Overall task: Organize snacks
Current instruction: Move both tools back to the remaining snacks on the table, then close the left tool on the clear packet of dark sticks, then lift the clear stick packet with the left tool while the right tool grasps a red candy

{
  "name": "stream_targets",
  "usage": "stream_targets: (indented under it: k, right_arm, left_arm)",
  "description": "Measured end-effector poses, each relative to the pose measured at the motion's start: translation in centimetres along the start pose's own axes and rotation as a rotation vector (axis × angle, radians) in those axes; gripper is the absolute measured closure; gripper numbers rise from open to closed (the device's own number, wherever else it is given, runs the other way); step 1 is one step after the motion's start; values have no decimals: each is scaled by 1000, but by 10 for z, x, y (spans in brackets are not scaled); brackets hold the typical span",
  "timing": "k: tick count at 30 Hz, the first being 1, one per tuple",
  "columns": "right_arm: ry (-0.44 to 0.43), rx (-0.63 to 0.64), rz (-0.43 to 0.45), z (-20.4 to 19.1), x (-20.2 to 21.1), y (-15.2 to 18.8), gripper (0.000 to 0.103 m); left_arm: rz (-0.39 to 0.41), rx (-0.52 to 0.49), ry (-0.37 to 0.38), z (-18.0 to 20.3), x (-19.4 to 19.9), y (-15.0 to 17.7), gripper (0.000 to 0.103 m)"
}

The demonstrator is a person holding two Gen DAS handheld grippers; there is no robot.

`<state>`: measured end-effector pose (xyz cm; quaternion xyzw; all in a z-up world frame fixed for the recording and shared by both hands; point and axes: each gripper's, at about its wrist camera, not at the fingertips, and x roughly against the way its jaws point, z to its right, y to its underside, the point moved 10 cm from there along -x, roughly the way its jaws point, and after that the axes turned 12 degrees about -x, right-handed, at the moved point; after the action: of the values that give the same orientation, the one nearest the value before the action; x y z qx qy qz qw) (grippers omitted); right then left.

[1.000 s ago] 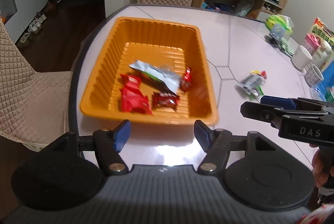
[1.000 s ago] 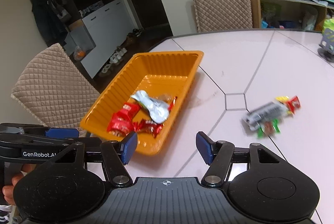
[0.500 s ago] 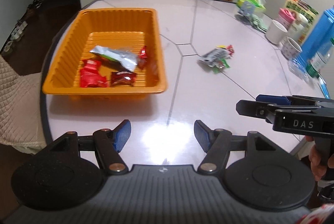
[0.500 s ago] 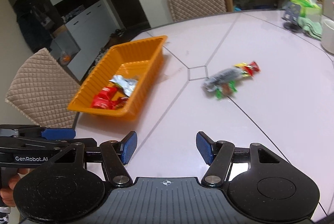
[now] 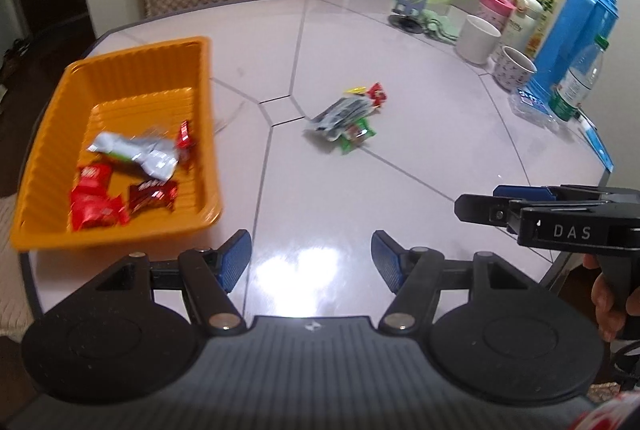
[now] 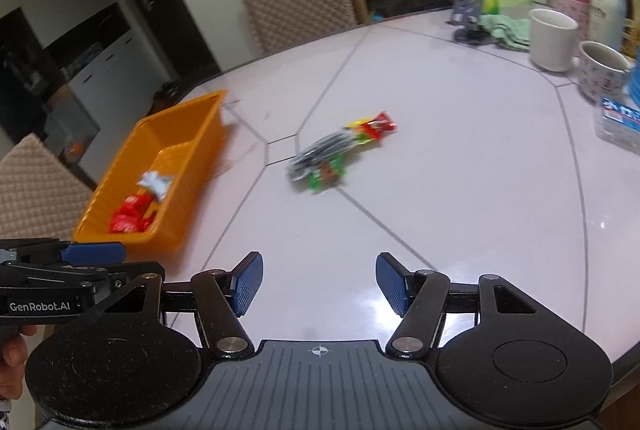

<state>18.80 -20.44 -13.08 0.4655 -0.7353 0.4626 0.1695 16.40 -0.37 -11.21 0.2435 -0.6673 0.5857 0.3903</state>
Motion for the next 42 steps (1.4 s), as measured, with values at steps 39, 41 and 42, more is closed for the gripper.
stream_targets:
  k: [39,41,42]
  right_arm:
    - [144,-205,41,79,-70,-79,40]
    - [149,-210,38,82,-72,-80,40]
    - [151,-213,36,83,-73,-80,40]
  left_arm:
    - [-106,-302,208,8,-189,-116,53]
    - [-118,-302,216,8,-196,-116,54]
    - [-122,-303,221,7,-200,-116,54]
